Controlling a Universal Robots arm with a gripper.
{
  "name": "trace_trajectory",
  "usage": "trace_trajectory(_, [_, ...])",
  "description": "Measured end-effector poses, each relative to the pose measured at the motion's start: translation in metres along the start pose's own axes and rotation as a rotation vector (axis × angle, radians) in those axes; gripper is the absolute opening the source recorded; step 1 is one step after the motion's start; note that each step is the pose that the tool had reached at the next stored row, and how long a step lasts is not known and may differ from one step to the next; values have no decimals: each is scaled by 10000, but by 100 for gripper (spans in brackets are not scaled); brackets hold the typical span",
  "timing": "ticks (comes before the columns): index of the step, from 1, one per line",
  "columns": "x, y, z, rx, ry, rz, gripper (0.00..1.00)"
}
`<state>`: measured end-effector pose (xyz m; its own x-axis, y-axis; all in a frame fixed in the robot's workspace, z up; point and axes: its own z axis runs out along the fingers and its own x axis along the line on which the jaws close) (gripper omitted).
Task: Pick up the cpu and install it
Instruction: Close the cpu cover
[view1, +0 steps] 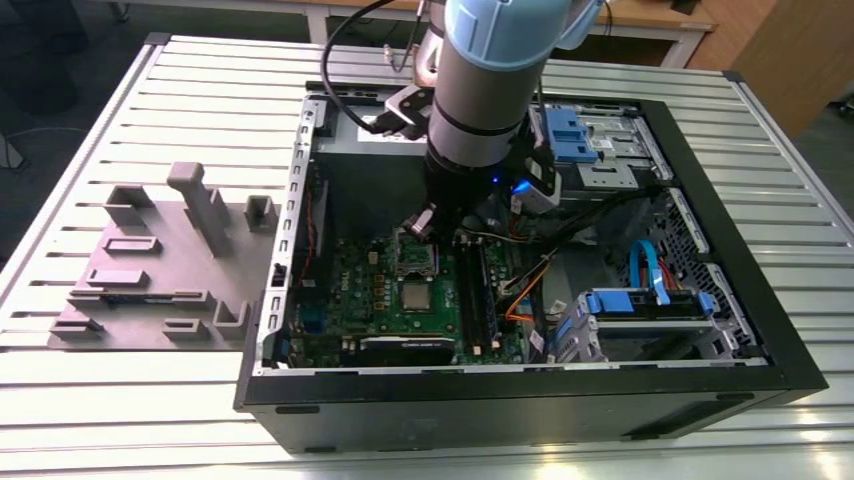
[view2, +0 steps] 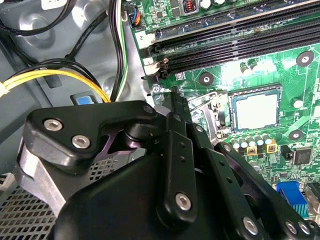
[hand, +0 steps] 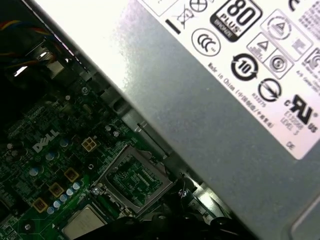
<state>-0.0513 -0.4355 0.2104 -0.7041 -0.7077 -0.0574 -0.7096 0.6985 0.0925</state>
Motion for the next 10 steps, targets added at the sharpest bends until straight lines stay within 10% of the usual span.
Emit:
trace_trajectory(8, [-20, -21, -1, -273, 304, 217, 10])
trace_trajectory(10, [-60, -71, -1, -466, 469, 611, 10])
